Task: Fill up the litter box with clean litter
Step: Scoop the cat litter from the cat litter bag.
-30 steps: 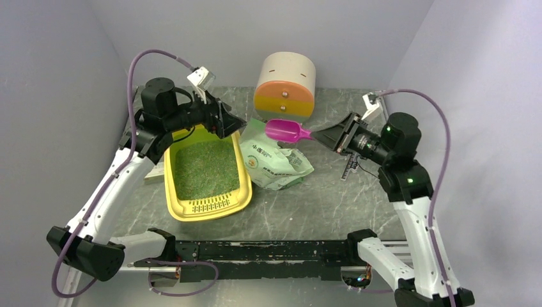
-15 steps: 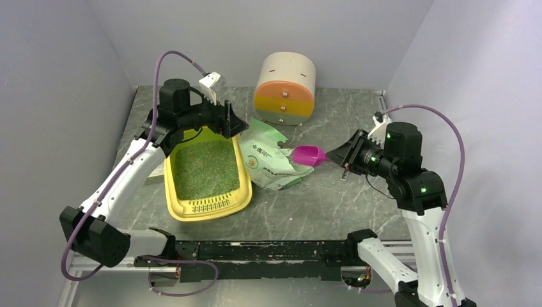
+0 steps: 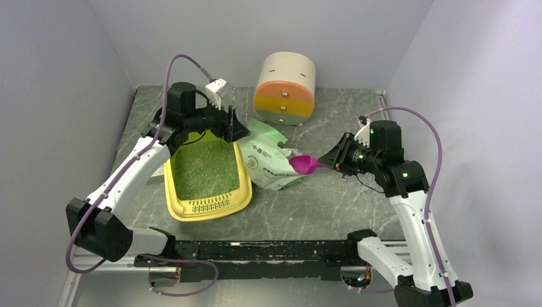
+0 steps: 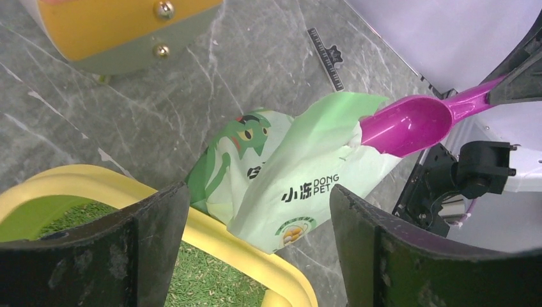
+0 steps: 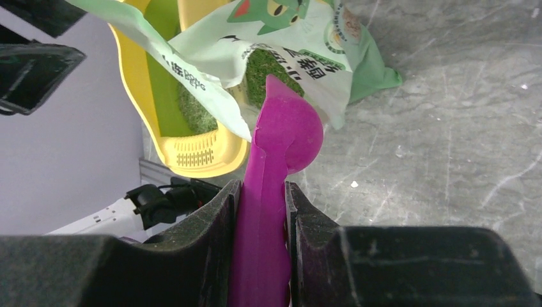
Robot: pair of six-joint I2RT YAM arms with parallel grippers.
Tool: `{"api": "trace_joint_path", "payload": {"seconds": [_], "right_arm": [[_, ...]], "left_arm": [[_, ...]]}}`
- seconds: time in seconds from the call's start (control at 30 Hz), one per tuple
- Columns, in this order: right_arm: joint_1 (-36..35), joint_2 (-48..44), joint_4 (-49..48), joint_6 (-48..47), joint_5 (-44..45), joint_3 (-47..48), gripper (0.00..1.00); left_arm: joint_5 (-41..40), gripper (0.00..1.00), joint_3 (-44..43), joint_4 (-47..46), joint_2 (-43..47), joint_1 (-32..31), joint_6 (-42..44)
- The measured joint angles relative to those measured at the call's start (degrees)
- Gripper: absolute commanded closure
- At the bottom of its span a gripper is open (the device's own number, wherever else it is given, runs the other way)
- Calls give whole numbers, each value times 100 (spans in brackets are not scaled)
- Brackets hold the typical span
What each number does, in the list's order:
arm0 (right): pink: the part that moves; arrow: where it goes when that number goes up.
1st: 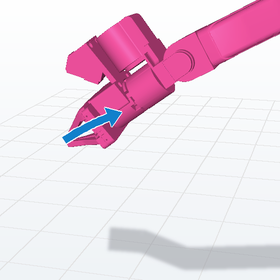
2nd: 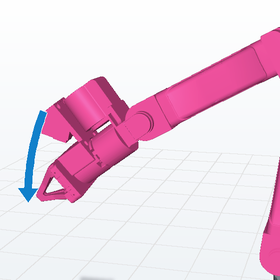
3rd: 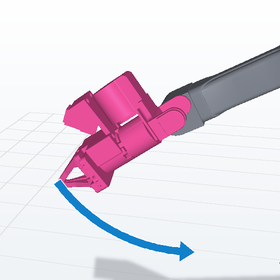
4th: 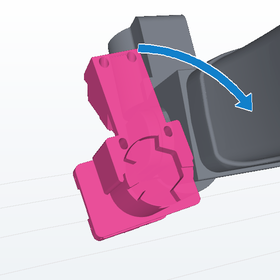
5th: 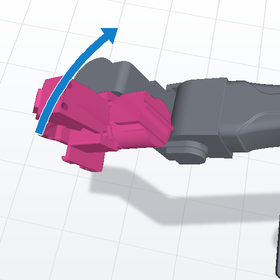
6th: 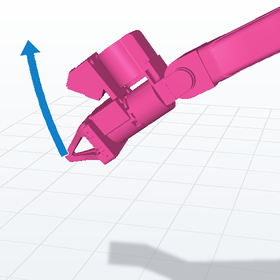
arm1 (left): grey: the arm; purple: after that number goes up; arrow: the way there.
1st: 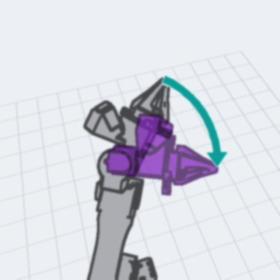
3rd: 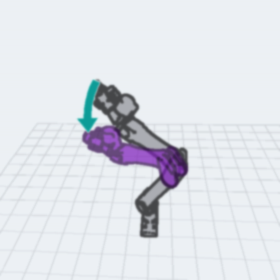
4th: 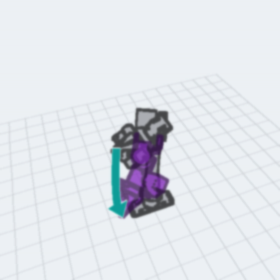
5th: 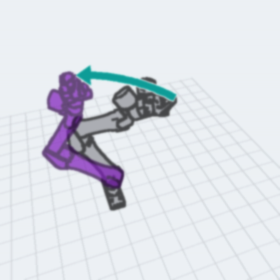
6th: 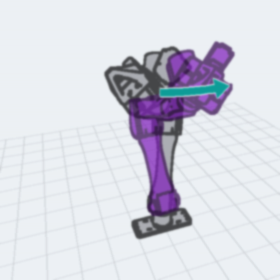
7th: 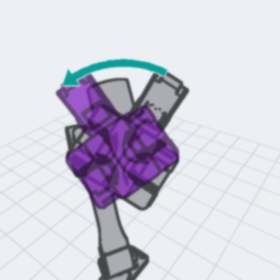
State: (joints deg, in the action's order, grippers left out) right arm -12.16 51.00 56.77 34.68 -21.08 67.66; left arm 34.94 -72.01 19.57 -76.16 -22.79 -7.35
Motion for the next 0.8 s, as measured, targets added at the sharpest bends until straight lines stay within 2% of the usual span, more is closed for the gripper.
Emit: {"api": "trace_joint_path", "payload": {"seconds": [0.27, 0.4, 0.67, 0.8], "right_arm": [[-2, 323, -575, 116, -407, -361, 100], [-118, 614, -732, 125, -411, -358, 100], [-1207, 1174, -951, 289, 197, -240, 100], [-1690, 1438, -977, 374, 717, 7, 100]], "left_arm": [[83, 19, 175, 24, -151, -127, 136], [79, 23, 238, 24, -195, -162, 177], [-90, 25, 238, 105, -391, -271, 225], [-96, 36, 238, 179, -448, -317, 267]]}}
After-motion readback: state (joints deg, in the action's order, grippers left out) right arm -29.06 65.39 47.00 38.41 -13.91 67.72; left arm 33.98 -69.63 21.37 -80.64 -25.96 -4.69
